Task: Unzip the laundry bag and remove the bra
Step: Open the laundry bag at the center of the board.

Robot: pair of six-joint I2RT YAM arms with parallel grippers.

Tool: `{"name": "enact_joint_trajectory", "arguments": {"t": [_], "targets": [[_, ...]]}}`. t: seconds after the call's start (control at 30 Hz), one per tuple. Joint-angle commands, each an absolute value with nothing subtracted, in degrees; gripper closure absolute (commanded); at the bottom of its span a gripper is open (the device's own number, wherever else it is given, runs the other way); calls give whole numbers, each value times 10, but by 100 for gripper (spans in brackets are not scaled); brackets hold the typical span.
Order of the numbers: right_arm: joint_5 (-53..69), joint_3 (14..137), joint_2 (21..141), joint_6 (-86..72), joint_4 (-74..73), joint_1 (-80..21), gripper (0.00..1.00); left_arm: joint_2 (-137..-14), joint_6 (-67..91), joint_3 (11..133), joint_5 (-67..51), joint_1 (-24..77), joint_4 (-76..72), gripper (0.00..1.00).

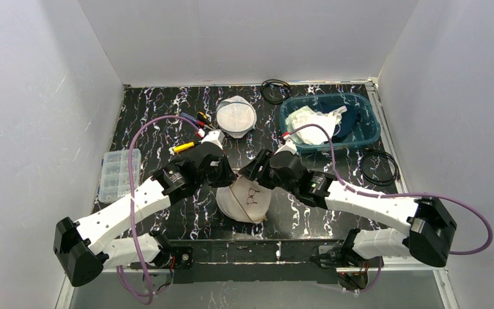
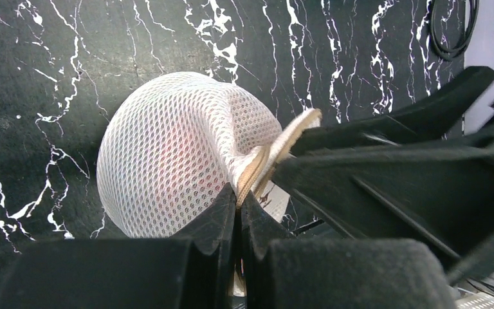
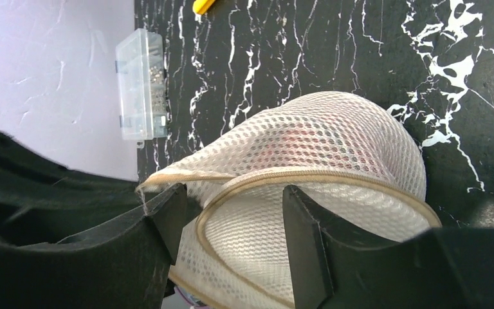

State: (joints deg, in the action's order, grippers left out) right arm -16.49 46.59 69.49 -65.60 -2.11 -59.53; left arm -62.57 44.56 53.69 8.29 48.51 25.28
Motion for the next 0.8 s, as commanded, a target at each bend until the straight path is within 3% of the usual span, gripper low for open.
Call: {"name": "enact_joint_trajectory", "arguments": {"t": [0.0,0.17,0.37,0.77], "targets": [[-178,484,728,-673,15,-599,37,-606,448,533,75,491,240,100],[-167,487,746,-673,14,-606,54,-603,447,531,77,493,240,100],[-175,482,713,-631,-7,-609,98,-589,446,522,90,493,252,100],[-166,612,583,-259,-299,-603,99,-551,422,539,188,490,318,100]]}}
